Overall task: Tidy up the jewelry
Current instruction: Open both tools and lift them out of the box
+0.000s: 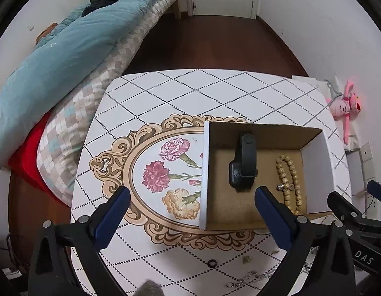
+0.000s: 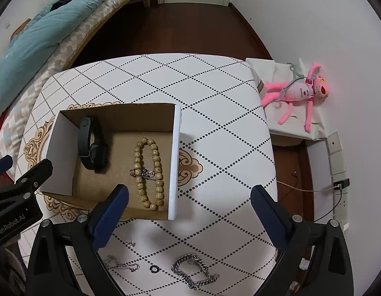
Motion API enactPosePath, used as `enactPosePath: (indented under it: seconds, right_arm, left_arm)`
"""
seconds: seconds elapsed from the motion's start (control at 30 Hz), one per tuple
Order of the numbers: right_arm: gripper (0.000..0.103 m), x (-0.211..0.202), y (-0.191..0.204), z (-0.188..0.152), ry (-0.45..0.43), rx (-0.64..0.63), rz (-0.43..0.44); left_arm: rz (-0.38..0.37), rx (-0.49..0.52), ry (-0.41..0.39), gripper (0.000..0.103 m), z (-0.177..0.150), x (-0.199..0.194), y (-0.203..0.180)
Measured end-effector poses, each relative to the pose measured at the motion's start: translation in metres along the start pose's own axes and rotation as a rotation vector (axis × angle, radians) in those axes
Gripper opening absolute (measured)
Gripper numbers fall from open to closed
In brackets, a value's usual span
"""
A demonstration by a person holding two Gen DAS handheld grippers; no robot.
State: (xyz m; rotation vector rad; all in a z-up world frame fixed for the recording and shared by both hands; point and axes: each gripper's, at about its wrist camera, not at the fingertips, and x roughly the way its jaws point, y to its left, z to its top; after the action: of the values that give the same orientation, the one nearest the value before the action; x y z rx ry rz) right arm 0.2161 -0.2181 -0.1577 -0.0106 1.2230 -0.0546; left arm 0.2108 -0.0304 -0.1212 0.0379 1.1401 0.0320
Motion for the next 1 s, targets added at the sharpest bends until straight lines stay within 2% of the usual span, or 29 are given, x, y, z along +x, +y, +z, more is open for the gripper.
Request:
enactPosePath:
  seconds: [0.3,0.7,1.0]
  right_arm:
    - [0.1,-0.035,-0.004,-0.019,-0.078,0.021,-0.017]
    - [0.1,-0.115,-0.015,-0.053,-0.246,0.057,-0.046]
    - [0.1,-0.16,-0.016,-0.071,-0.307,0.069,-0.009]
  left_arm:
    - [0.024,-0.008,-0.077,0.103,-0.018,-0.039,0.001]
    - [-0.026,0.007,-0.171,0.103,-0.047,-0.106,0.004]
    - [-0.059,-0.009,-0.212,0.103,-0.058,-0.144,0.009]
